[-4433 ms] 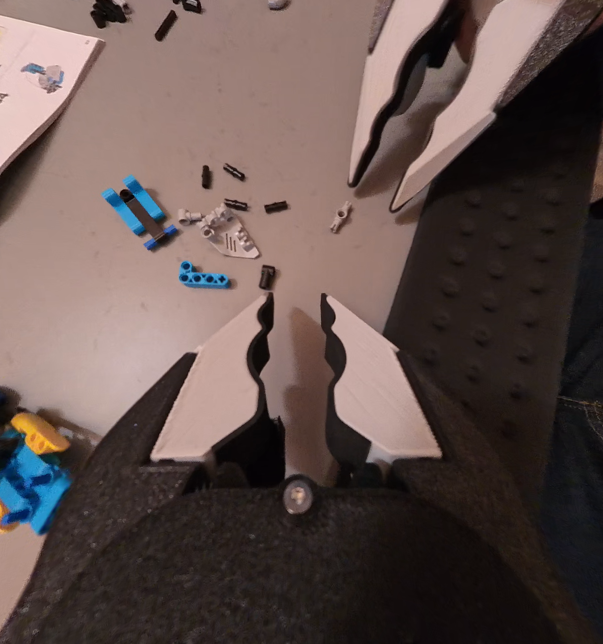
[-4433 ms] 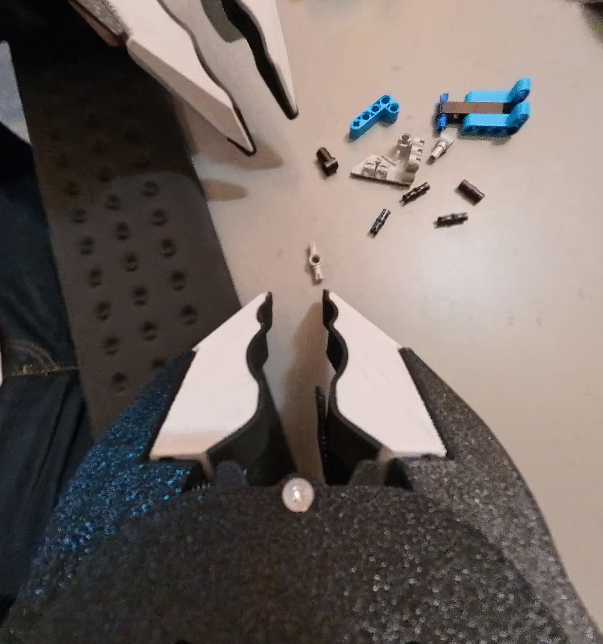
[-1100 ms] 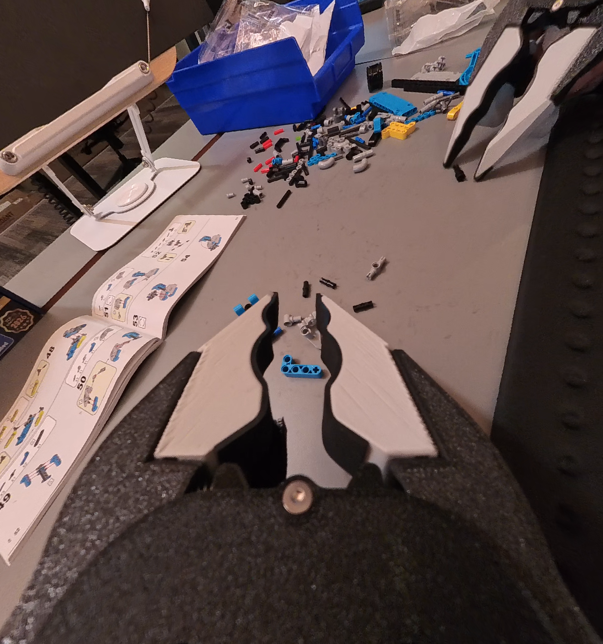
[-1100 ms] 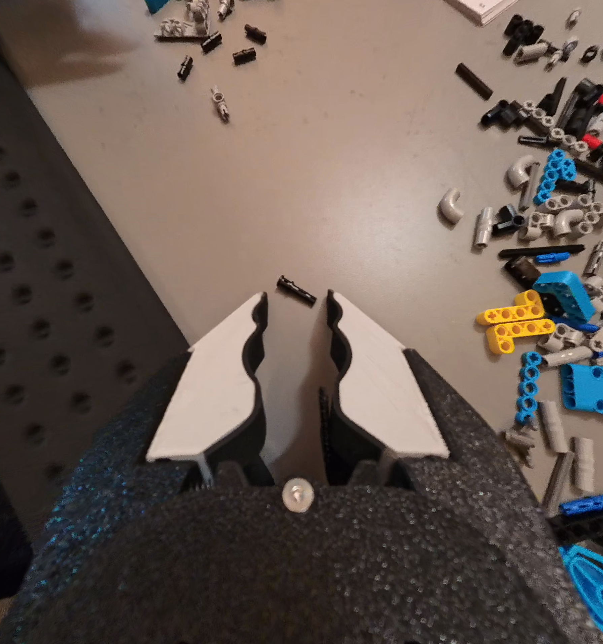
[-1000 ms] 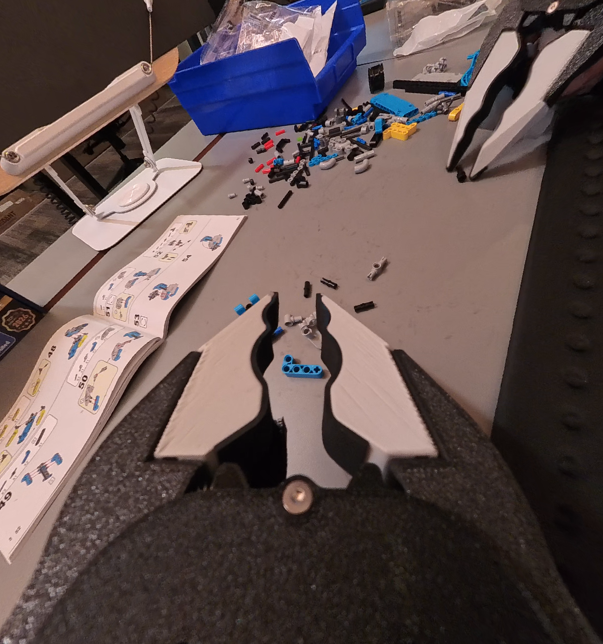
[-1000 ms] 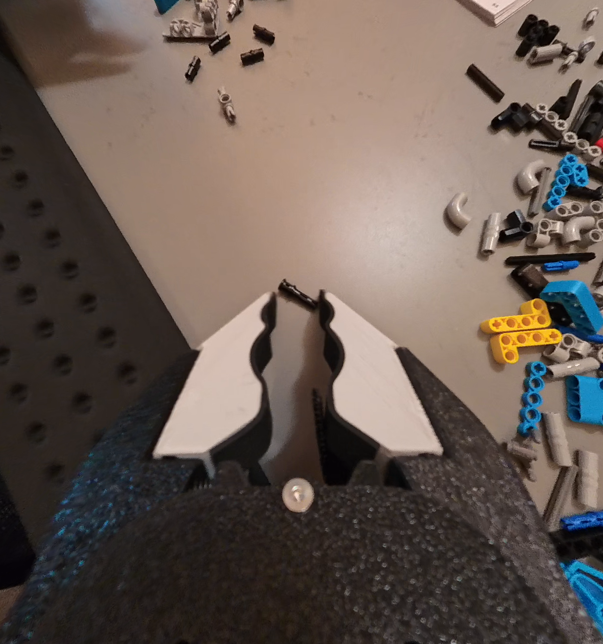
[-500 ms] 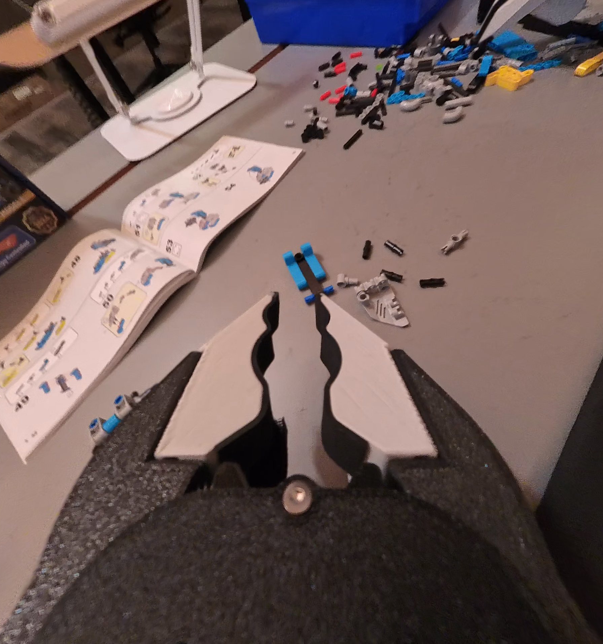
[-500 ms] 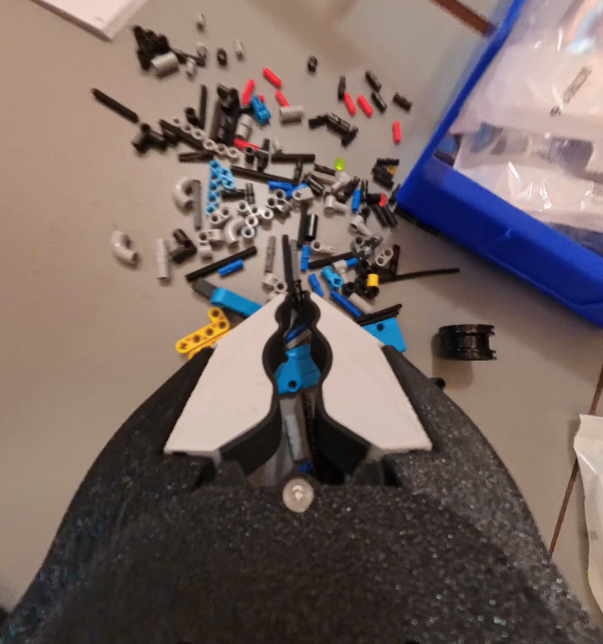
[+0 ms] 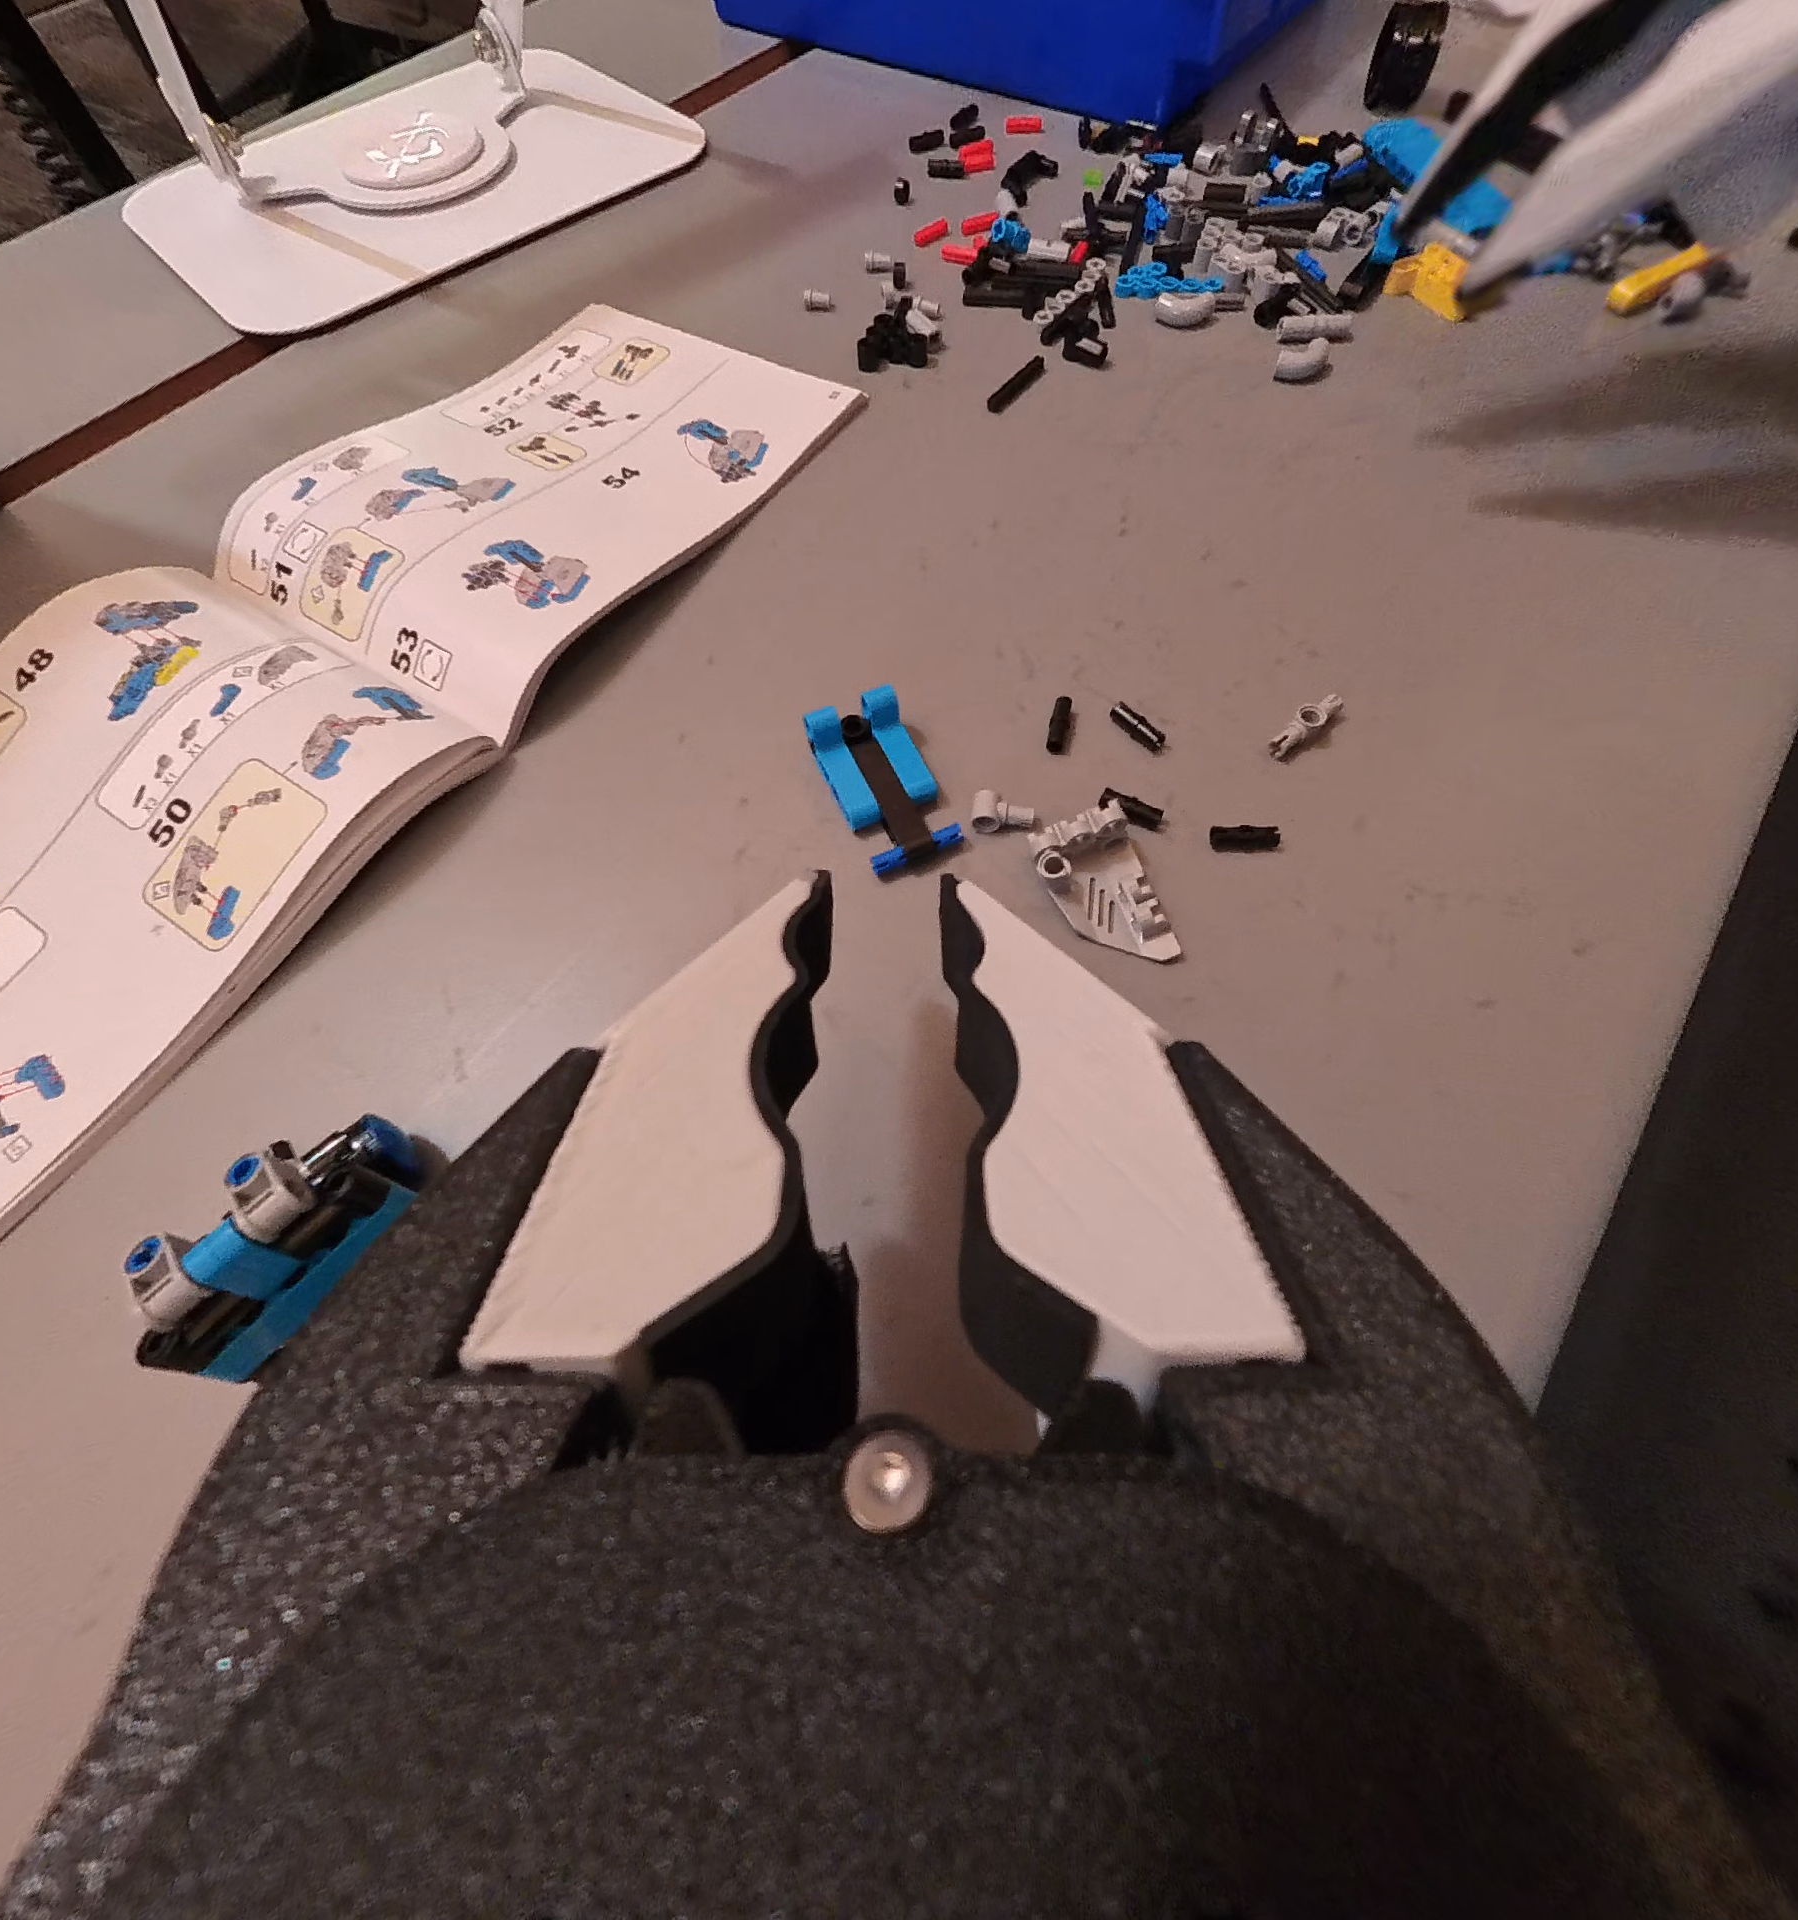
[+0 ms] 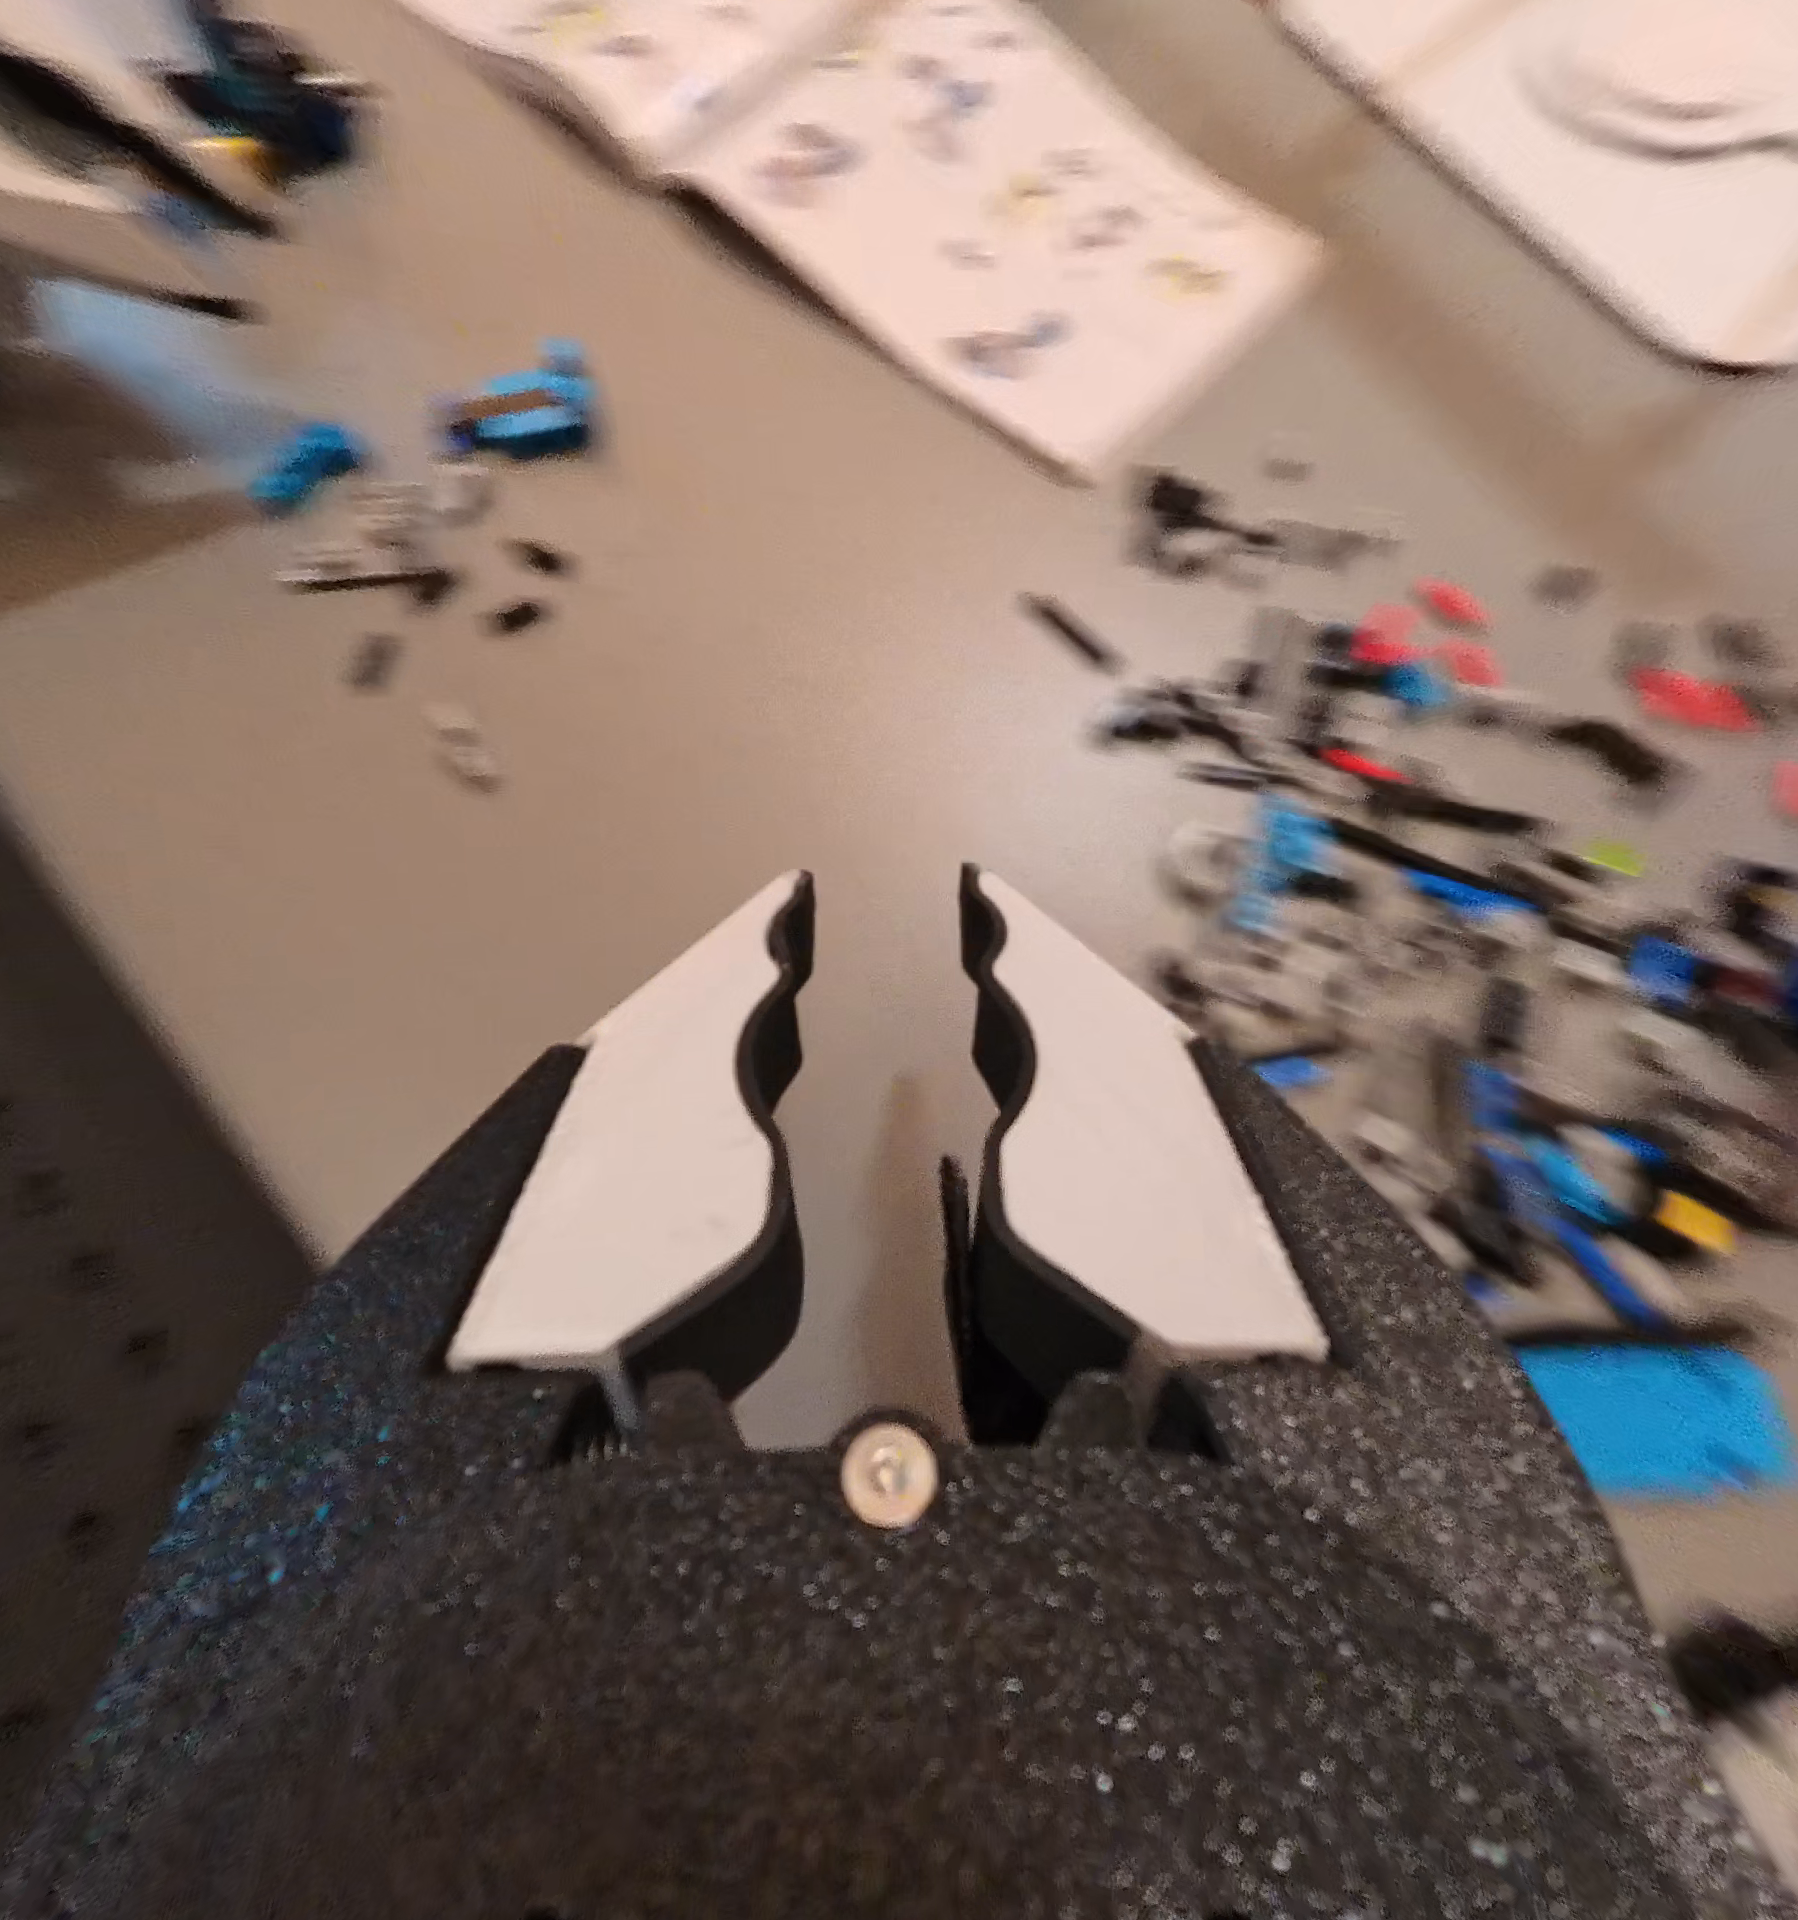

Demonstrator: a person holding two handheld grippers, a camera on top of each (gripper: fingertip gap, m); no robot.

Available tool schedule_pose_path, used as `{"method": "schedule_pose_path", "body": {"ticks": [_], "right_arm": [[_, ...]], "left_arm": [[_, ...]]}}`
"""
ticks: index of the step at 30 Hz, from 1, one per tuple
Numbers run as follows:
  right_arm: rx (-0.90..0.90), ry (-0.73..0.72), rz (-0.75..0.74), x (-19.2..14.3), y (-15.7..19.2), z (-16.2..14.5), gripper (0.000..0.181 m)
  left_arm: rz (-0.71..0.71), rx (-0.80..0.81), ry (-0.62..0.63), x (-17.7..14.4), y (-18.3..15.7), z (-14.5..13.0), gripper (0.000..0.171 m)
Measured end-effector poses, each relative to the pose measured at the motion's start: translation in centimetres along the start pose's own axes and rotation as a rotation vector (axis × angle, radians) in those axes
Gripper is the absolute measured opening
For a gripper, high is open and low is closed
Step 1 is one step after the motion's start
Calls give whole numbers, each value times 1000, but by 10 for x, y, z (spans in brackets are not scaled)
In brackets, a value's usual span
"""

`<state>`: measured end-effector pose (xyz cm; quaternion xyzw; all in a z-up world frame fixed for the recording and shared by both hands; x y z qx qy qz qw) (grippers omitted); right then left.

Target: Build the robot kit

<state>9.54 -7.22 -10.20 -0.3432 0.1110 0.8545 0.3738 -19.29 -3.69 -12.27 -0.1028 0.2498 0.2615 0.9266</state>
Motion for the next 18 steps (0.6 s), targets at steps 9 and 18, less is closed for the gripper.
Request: {"method": "schedule_pose_path", "body": {"ticks": [9, 18], "right_arm": [[-39, -78, 167, 52, 84, 22, 21], [-95, -76, 239, 71, 103, 22, 25]], "left_arm": [[-17, 0, -12, -2, -3, 2, 20], [-26, -9, -20, -3, -4, 3, 20]]}}
Point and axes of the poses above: each gripper's, where its closed fingertips meet, x out along the fingers, z out of its top, y = z × x across the jaws, the point moved 5 cm from there along -x, back along the fingers, and after that the axes turned 6 degrees about -x, right-handed, at the moved point
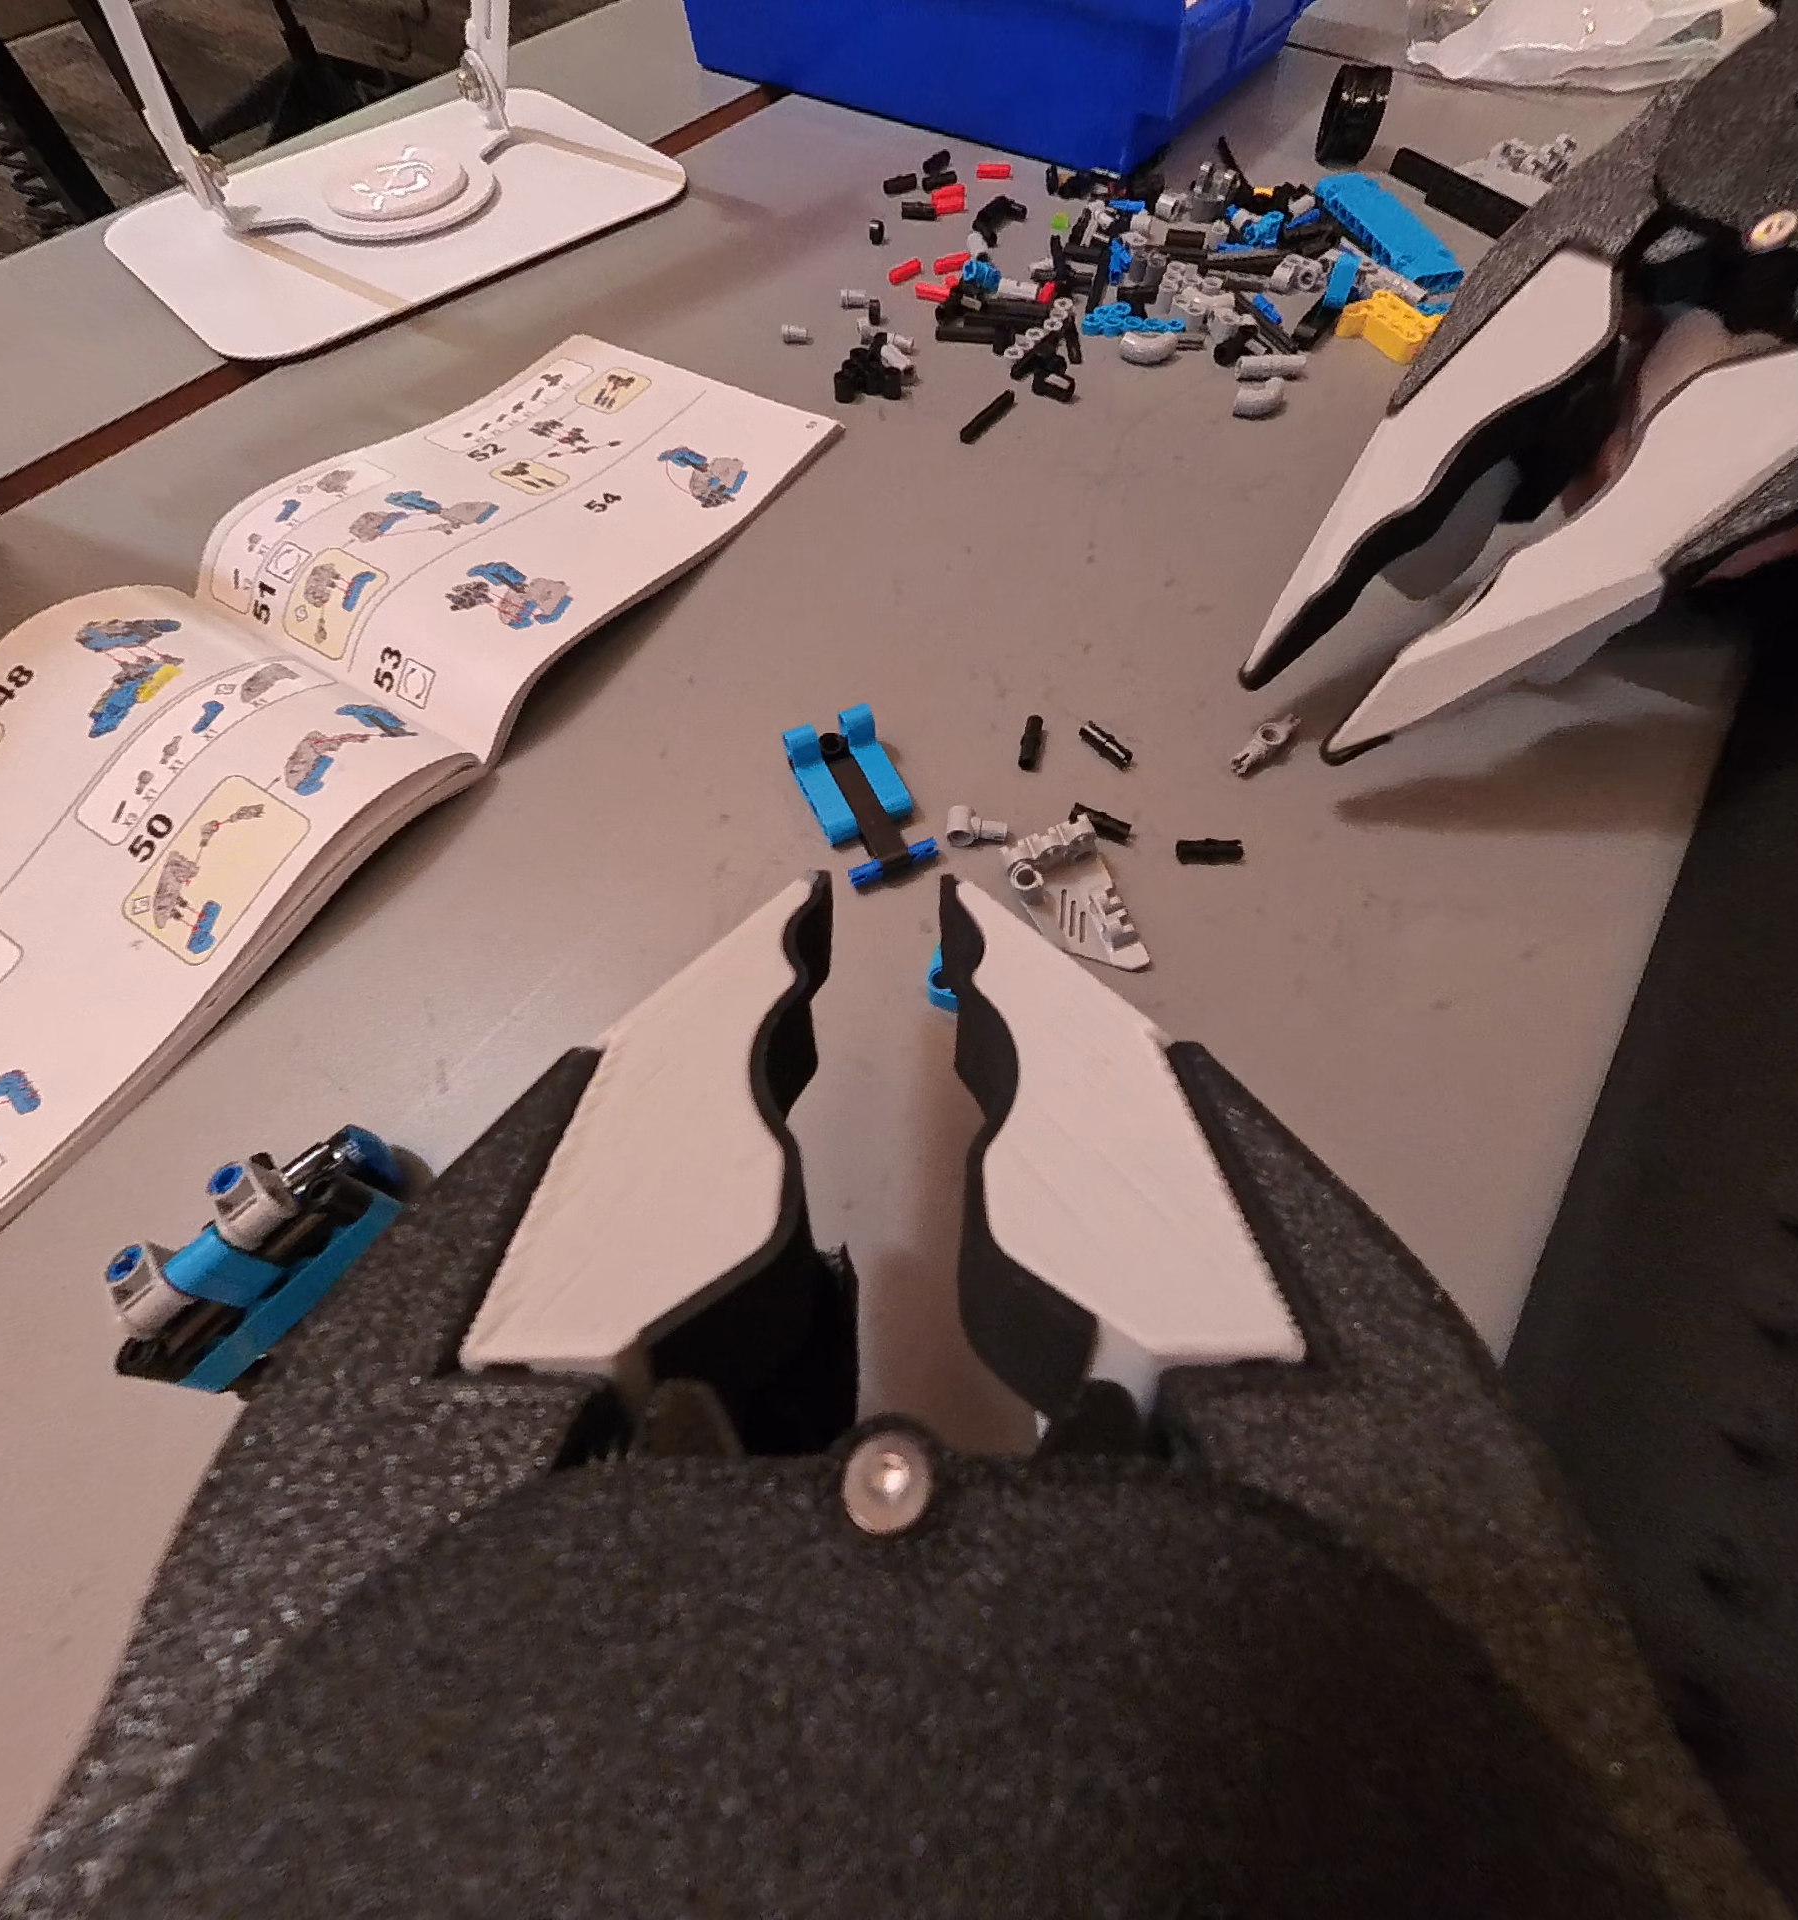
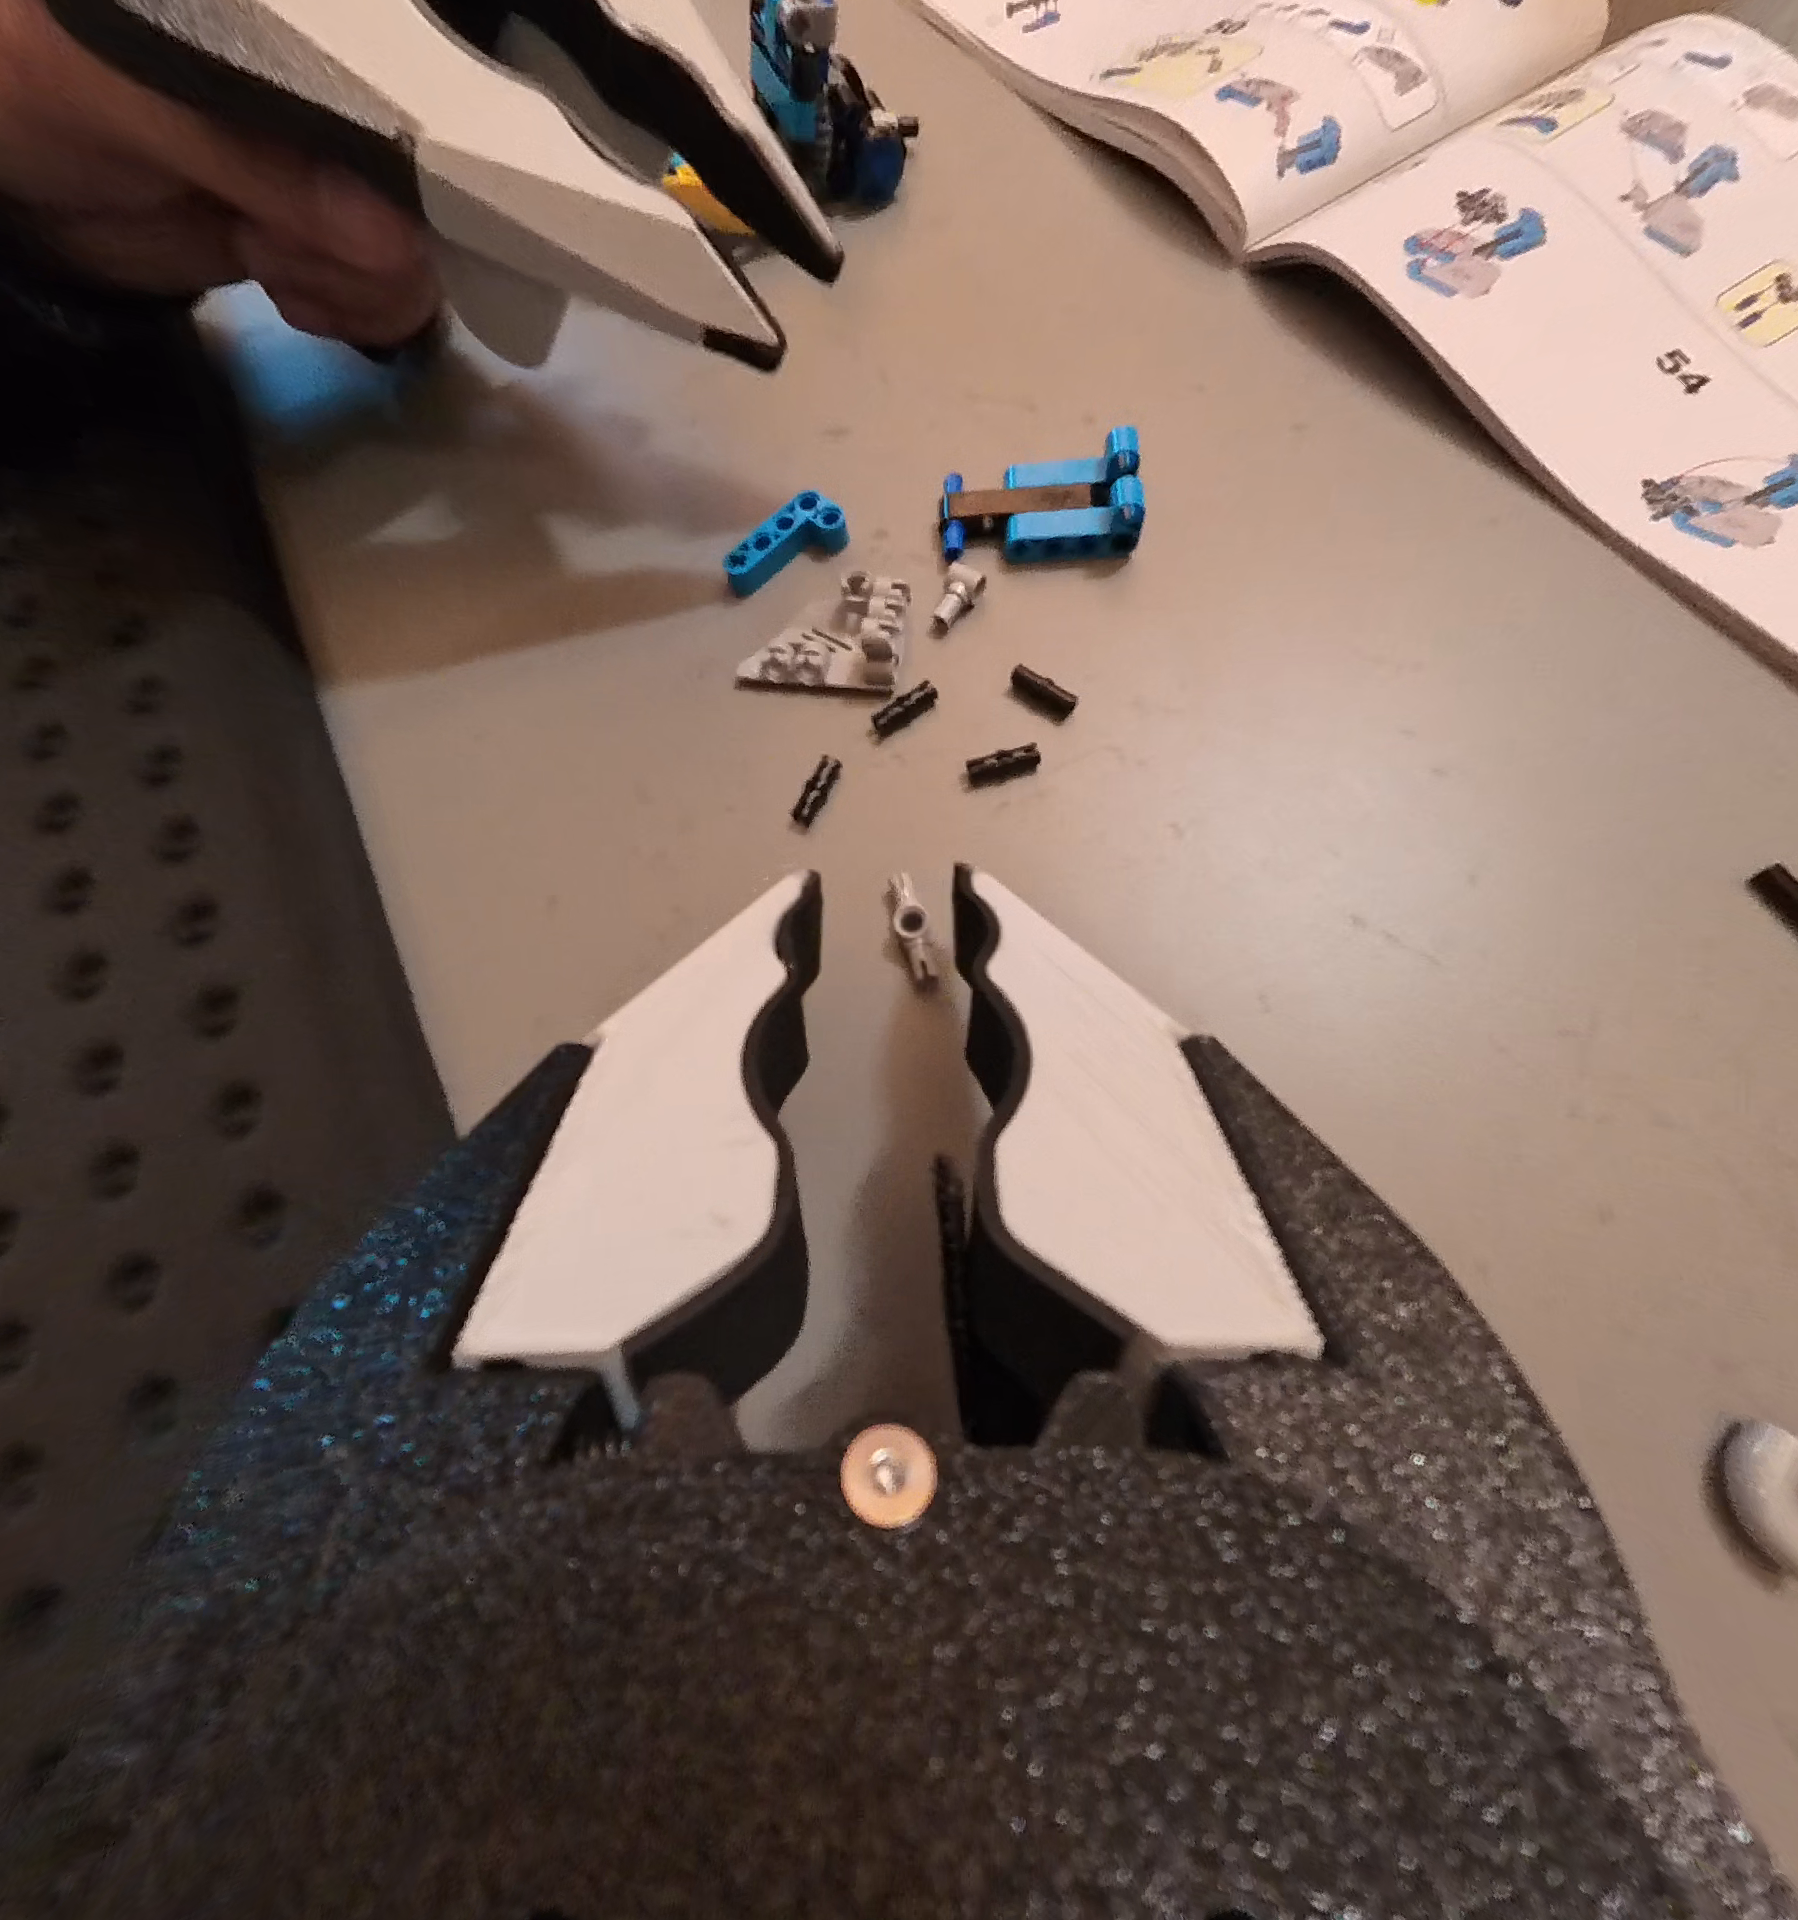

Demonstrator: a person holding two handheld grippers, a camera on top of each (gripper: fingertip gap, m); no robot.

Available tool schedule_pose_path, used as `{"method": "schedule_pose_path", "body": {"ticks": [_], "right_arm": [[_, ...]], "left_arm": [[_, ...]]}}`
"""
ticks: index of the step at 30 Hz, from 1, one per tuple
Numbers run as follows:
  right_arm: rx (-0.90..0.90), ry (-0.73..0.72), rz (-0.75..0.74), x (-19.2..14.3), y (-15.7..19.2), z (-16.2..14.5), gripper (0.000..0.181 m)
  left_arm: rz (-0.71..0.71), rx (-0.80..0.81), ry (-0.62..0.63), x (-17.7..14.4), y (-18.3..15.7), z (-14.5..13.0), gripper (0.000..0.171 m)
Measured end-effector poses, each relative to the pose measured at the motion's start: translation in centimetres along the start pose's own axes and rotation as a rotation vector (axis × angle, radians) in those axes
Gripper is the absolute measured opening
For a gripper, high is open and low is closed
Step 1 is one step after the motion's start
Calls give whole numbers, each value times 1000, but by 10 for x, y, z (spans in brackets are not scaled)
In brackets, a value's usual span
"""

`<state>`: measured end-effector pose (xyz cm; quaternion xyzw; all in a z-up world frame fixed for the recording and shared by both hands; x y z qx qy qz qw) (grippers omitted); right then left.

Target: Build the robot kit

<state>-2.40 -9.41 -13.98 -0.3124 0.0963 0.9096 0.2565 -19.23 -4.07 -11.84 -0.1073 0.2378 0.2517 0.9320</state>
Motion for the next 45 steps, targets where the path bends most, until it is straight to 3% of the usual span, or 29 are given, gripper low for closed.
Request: {"method": "schedule_pose_path", "body": {"ticks": [5, 9, 23, 32, 35, 40, 45], "right_arm": [[-27, 70, -14, 8, 0, -7, 24], [-46, 88, -40, 9, 0, -8, 7], [-44, 84, -34, 21, 0, -1, 8], [-13, 37, -38, 16, -4, 3, 19], [-3, 10, -64, 12, -12, 13, 19], [-142, 135, -111, 7, -39, 50, 21], [-99, 114, 67, 38, -52, 44, 21]], "left_arm": [[6, 7, -5, -1, 0, 1, 20], [12, 10, -11, -1, 0, 1, 20], [20, 47, 11, 0, -4, -2, 20], [17, 37, 16, 1, -3, -3, 20], [14, 27, 13, 0, -2, -3, 20], [9, 16, 13, 0, -1, -3, 20], [11, 17, 15, 0, 0, -4, 20]]}}
Point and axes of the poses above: each gripper's, where its closed fingertips meet, x out along the fingers, z out of its top, y = z × x across the jaws, the point moved 5 cm from there along -x, back along the fingers, and after that the axes turned 6 degrees about -x, right-handed, at the moved point
